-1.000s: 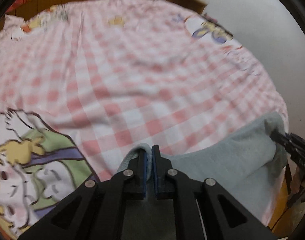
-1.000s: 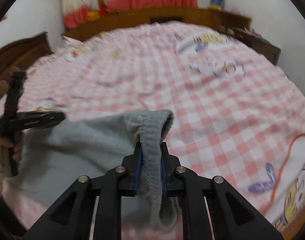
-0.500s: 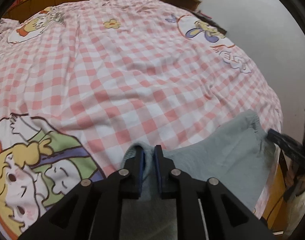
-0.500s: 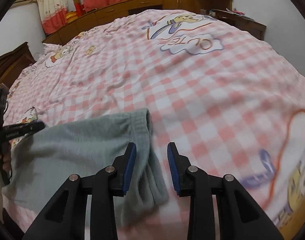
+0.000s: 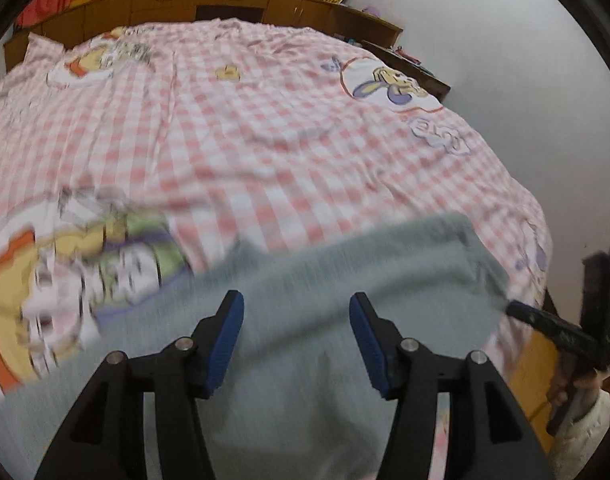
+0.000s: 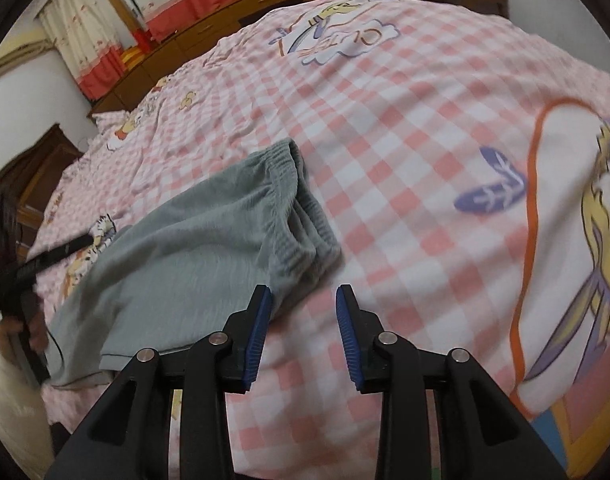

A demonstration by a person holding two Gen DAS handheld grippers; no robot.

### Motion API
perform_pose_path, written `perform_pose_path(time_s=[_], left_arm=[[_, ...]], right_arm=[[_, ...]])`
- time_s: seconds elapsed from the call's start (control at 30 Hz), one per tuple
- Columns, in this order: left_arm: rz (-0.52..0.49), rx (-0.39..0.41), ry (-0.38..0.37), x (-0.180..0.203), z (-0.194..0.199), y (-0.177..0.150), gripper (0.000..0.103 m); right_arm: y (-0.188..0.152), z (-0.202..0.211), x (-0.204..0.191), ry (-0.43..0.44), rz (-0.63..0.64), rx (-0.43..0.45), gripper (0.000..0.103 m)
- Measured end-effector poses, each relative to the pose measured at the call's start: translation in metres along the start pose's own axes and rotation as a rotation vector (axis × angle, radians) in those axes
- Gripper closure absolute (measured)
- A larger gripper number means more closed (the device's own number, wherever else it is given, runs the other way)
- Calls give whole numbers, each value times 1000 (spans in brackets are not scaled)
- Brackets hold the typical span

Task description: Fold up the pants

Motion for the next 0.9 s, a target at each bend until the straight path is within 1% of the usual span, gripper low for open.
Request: perform_pose_path(time_s=[0.07,0.13,0.27,0.33,0.4,0.47,0.6,0.77,0.8,0.83,0.87,0.9], left_arm=[[20,-25,-7,-1,6,-22,45],[35,-42,5,-7,14,-46,45],[68,-46,83,-28,31,-81,45],[92,-41,124,-43,42,-95,45],[118,-38,147,-57,52,-107,45],[149,-38,150,-70,60,-116,45],[202,-25,144,-90,71,-132,45],[207,-12,123,-93,76,-138,45],[208,-10,118,-93,76,-139,45],[210,-7,111,-94,77,-140,45],[212,-6,105,-95,77,-142,45],[213,-5,98,-96,77,-144,45]], right_arm=[[-4,-1,2,14,-24,0,69],[-5,-4,4,34,-53,-7,69],[-1,-12,2,67,-97,-1,69],[2,-14,0,69,-117,5,69],[1,-11,-4,65,-123,20,69],[0,-10,-7,70,-126,24,69],[1,-24,-8,79,-148,-10,69],[9,-44,-3,73,-222,-11,69],[9,-45,-2,72,-234,-6,75],[10,-44,-1,60,-259,5,87],[10,-41,0,51,-270,16,92],[12,-34,1,42,-276,42,93]])
Point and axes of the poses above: each gripper's, at about its wrist camera, not at the fingertips, and z roughly against the way its jaws point, x to its right, y to its top, the point moved 4 cm from there along -z, roughly the way its jaws point, and after that the axes turned 4 degrees about y, right-handed, at the moved point
